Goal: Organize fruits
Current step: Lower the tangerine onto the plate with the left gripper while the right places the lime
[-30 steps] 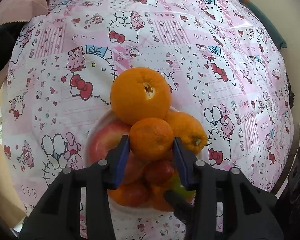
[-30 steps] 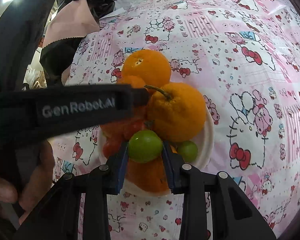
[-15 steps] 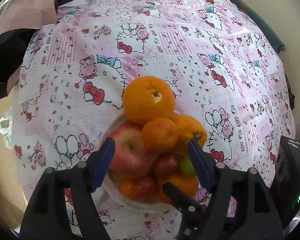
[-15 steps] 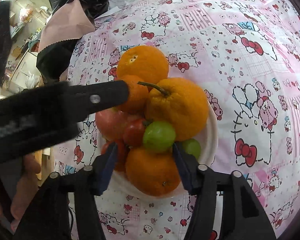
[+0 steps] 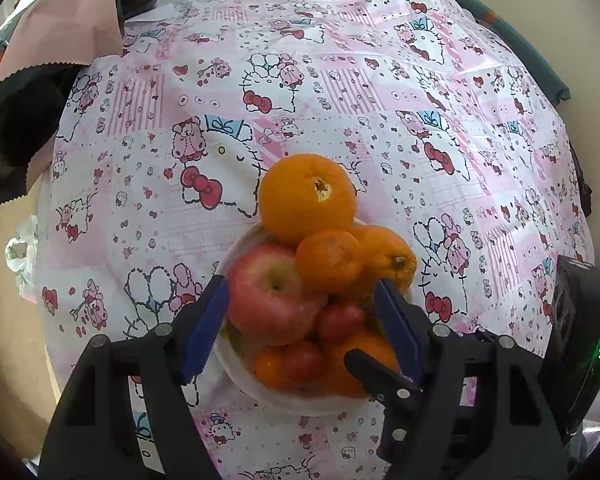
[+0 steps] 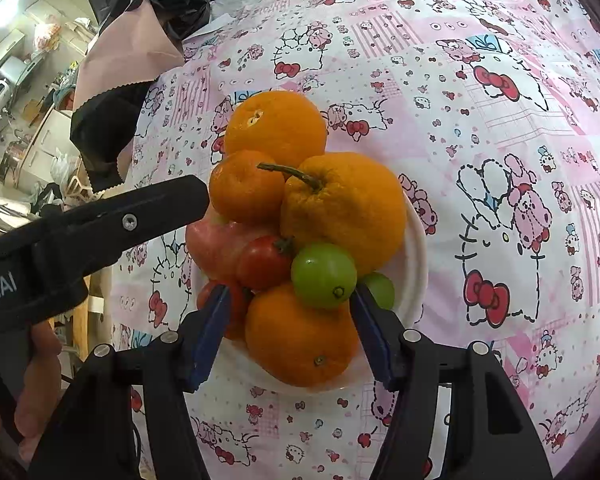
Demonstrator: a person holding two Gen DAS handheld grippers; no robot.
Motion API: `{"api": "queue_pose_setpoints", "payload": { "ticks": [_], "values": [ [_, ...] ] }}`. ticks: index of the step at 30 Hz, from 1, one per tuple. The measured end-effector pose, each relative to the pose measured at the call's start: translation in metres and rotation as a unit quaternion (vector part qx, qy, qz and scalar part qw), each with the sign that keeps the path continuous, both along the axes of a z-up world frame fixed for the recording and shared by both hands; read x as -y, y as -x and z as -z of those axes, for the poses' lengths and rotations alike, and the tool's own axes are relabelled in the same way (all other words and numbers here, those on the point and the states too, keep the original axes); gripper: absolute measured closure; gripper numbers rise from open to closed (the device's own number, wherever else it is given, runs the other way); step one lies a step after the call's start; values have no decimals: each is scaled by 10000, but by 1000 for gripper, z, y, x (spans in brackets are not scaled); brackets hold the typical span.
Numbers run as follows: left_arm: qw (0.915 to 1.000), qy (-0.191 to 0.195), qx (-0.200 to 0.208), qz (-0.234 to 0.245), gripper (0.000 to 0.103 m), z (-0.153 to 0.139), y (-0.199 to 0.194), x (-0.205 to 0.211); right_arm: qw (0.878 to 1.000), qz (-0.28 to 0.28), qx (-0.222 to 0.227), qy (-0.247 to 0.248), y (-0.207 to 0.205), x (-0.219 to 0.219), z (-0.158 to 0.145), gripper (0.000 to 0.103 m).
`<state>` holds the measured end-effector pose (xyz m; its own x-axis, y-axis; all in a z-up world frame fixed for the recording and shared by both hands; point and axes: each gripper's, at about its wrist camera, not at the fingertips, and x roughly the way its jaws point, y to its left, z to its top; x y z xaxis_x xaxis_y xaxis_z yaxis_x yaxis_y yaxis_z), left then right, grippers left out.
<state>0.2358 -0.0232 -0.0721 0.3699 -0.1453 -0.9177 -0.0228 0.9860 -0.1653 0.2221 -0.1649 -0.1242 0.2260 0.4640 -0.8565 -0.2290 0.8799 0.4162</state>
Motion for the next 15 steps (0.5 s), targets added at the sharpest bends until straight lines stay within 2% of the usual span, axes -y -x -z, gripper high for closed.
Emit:
{"api": "queue_pose_setpoints", "payload": {
  "ticks": [3, 8, 15],
  "values": [
    [10000, -14, 13, 31, 31, -2, 3, 1, 9997, 10, 126, 222, 2, 3, -4, 36],
    [9999, -51, 79, 52, 31, -6, 11, 1, 9997, 138, 31, 215, -1, 14, 2, 28],
    [10000, -27, 76, 2, 31, -7, 17, -3, 9973, 450, -453, -370, -7, 32, 22, 27]
  ]
}}
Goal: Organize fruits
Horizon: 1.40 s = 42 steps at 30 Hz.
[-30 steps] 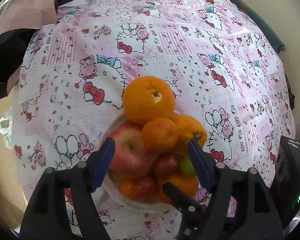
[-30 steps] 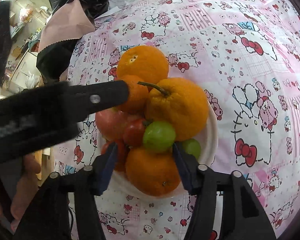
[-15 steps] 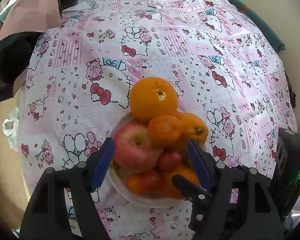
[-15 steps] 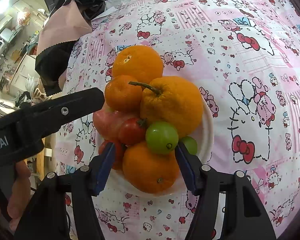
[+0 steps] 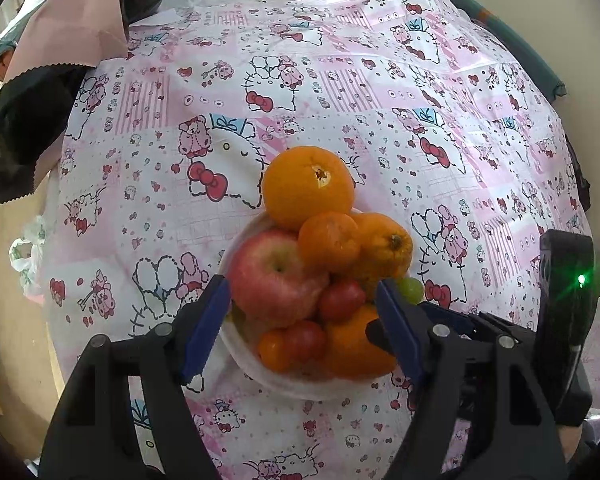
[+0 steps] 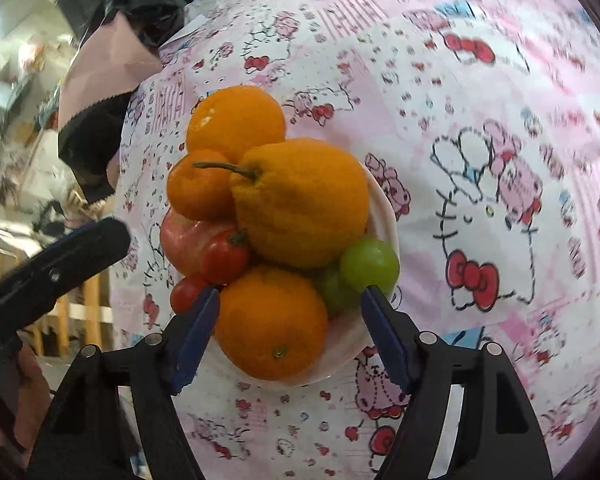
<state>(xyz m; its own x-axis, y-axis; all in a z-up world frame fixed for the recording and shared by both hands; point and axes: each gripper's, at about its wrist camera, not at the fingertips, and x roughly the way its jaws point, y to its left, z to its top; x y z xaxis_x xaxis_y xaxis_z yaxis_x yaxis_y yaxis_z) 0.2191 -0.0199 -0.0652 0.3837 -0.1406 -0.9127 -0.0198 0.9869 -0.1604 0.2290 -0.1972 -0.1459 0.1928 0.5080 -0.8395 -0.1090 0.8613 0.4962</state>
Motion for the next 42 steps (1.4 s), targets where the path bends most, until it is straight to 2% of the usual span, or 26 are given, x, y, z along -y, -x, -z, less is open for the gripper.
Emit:
{"api": "queue_pose_setpoints", "payload": {
  "ticks": [6, 15, 18, 22, 24, 27, 33, 34, 36, 39, 42],
  "values": [
    [9999, 38, 75, -69, 31, -4, 3, -5, 9987, 263, 214, -376, -3, 18, -22, 27],
    [9994, -39, 284, -210, 31, -13, 26, -14, 9958, 659, 491, -397, 14, 49, -53, 27],
    [9983, -161, 479, -283, 31, -21, 45, -16, 9953, 632, 647, -342, 27, 52, -67, 26],
    [9959, -302, 790, -320, 31, -35, 79, -18, 9910, 639, 1172, -83, 59, 52, -98, 18],
    [9938, -413, 968, -348, 31, -42, 97, -18, 9883, 669, 1366, -85, 74, 51, -109, 17],
    [9916, -373, 1184, -366, 31, -53, 120, -19, 9844, 636, 1636, -107, 97, 46, -127, 10],
    [9858, -461, 1557, -425, 31, -69, 162, -25, 9758, 470, 2096, 398, 143, 31, -141, 5],
    [9850, -471, 1593, -457, 29, -71, 168, -26, 9754, 466, 2108, 440, 148, 31, -140, 5],
    [9839, -475, 1632, -559, 14, -73, 180, -30, 9743, 493, 2136, 519, 159, 31, -139, 4],
    [9827, -444, 1672, -663, 3, -74, 196, -34, 9708, 624, 2224, 650, 172, 32, -138, 1],
    [9799, -583, 1787, -664, 0, -75, 208, -33, 9660, 747, 2336, 814, 182, 33, -136, 0]
  ]
}}
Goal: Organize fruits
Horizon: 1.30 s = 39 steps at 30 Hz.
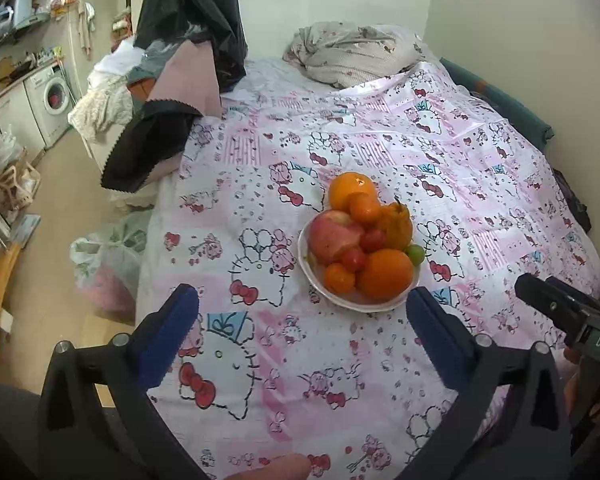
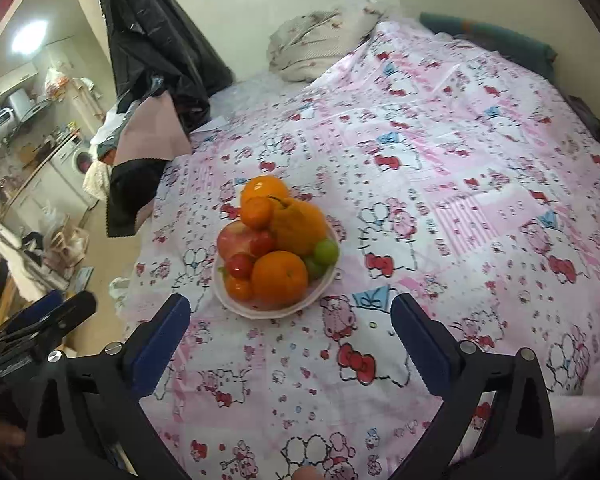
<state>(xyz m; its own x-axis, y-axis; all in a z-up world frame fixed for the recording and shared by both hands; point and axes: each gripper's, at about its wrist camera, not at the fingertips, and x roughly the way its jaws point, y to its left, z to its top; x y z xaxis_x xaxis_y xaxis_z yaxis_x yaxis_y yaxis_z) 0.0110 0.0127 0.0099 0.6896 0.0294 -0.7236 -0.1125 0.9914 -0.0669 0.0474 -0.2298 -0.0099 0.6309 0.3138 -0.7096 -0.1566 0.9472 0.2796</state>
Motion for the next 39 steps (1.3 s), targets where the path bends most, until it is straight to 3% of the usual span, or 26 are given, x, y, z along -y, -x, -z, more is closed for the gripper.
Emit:
{"api": "queue_pose_setpoints", "payload": {
  "ticks": [4, 14, 39],
  "values": [
    [9995, -178, 245, 61, 0, 2, 8, 5, 9997, 104, 160, 181, 4, -4, 3, 0],
    [9997, -130, 209, -39, 0, 14, -4, 8, 9967, 114, 521, 605, 3, -18, 3, 0],
    [9998, -15, 215, -2, 0, 9, -3, 10, 9962, 112, 481, 711, 2, -21, 4, 0]
  ]
}}
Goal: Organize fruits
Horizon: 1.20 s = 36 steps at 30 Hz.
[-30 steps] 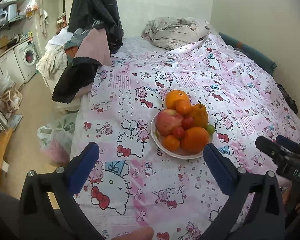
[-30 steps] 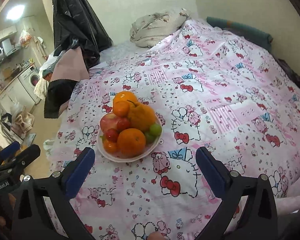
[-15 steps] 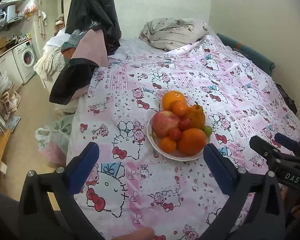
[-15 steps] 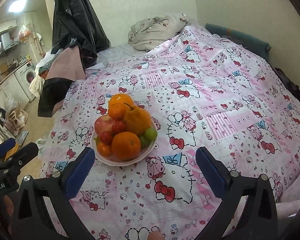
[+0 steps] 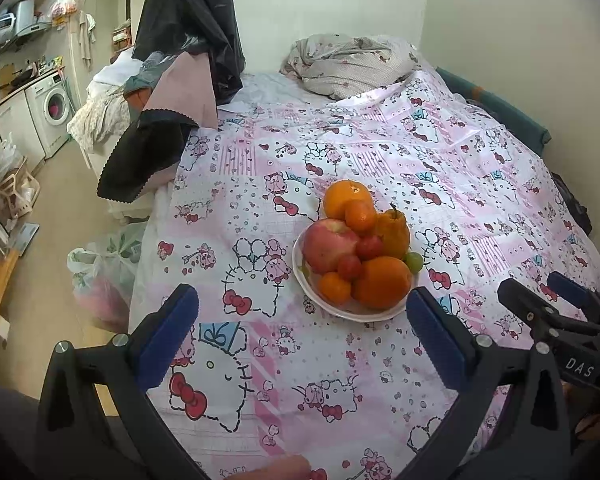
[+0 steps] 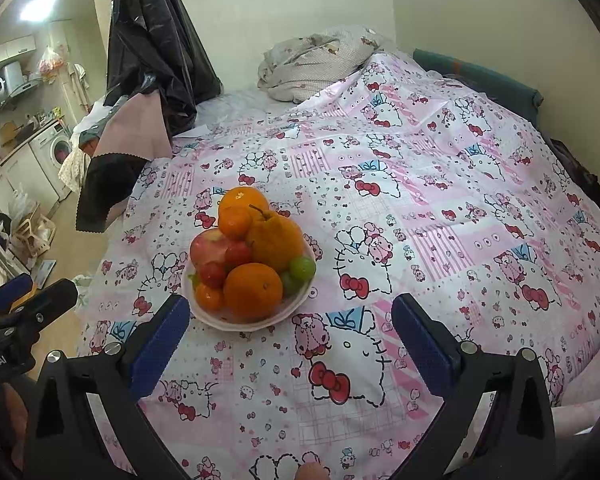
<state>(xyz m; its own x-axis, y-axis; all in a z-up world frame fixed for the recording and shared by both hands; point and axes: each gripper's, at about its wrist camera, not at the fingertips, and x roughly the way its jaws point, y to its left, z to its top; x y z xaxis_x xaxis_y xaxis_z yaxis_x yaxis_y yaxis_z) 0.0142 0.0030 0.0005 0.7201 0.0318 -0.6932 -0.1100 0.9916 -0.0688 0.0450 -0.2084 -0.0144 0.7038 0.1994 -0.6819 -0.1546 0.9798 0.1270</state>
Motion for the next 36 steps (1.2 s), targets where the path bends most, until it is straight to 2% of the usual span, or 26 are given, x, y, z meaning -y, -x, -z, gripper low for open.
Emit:
{"api": "queue_pose_setpoints", "payload": {
  "ticks": [36],
  "values": [
    [10000, 44, 25, -40, 0, -2, 3, 1, 10000, -5, 1, 2, 0, 0, 0, 0]
  ]
}}
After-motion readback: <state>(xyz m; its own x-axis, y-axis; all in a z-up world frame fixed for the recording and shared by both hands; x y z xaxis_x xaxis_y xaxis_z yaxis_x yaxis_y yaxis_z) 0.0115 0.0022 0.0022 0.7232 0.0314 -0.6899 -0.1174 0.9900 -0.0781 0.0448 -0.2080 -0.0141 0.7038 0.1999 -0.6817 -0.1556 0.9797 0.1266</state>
